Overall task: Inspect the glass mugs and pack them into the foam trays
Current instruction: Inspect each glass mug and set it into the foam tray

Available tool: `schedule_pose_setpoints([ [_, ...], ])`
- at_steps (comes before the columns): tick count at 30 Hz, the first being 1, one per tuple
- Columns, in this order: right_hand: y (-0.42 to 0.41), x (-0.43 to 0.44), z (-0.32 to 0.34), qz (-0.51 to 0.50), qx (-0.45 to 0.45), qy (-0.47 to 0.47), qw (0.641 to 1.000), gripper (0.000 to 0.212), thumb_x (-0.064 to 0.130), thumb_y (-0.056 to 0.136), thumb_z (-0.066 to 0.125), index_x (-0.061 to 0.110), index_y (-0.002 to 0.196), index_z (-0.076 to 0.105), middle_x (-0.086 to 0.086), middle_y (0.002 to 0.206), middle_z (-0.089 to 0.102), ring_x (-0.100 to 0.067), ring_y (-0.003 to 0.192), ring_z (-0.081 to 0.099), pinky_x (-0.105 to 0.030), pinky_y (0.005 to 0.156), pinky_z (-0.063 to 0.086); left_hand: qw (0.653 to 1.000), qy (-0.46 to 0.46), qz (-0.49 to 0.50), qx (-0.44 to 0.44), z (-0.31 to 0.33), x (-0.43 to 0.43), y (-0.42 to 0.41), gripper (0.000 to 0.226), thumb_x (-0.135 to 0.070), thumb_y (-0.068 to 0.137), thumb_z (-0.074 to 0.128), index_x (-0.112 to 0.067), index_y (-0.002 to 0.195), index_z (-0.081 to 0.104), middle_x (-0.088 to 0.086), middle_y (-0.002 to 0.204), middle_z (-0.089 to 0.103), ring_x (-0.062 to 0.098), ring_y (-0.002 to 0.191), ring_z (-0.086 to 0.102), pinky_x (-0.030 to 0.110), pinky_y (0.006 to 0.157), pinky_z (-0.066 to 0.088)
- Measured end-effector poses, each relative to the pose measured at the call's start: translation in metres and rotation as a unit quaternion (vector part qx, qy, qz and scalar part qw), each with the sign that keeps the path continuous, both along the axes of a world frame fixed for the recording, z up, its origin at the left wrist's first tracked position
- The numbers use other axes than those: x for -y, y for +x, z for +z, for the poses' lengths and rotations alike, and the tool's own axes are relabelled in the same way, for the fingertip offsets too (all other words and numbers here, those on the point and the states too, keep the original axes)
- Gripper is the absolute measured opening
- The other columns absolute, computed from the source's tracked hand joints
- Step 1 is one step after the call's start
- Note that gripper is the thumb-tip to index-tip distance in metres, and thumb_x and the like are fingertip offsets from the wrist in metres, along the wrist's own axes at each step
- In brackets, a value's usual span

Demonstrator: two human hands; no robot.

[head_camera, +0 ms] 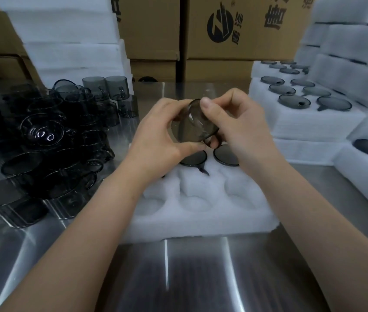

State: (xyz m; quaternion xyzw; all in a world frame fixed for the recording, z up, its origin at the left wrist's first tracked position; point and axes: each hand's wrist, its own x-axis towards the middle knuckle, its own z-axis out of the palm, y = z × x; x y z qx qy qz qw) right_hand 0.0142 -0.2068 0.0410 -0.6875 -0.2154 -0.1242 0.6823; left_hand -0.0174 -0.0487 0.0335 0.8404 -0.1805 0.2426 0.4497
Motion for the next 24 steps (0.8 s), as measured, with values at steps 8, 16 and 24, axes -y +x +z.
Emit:
schedule_pose_setpoints([
  [8,0.0029,0.0013,-0.0009,0.045,-0.084,0.035,0.995,0.016,0.024,0.099,0.056,0.017,0.094,0.07,-0.003,0.076,0.068,-0.015,0.062,0.063,-0.032,0.058,0.054,0.999,-0.047,0.02,0.0,0.0022,0.0003,-0.0014,0.067,-0.018,0.069,0.086,-0.033,0.126,0.053,-0.019,0.115,0.061,0.005,0.114,0.055,0.034,0.103,0.044],
  [16,0.0011,-0.0014,-0.0014,0.066,-0.058,-0.064,0.994,0.033,0.038,0.095,0.057,0.019,0.069,0.058,0.0,0.054,0.056,-0.016,0.049,0.054,-0.028,0.047,0.048,0.987,-0.16,0.013,0.007,0.004,-0.0038,-0.0006,0.068,-0.002,0.068,0.084,-0.019,0.127,0.057,-0.009,0.117,0.065,0.003,0.112,0.061,0.028,0.101,0.048],
  [24,0.0007,-0.0019,-0.0026,0.154,-0.05,-0.019,0.987,0.036,0.039,0.094,0.053,0.026,0.063,0.066,0.003,0.053,0.045,-0.015,0.049,0.05,-0.024,0.05,0.044,0.981,-0.191,-0.025,0.011,0.0045,-0.0032,-0.0017,0.064,-0.004,0.071,0.084,-0.016,0.128,0.058,-0.012,0.111,0.068,0.002,0.109,0.063,0.022,0.094,0.05],
])
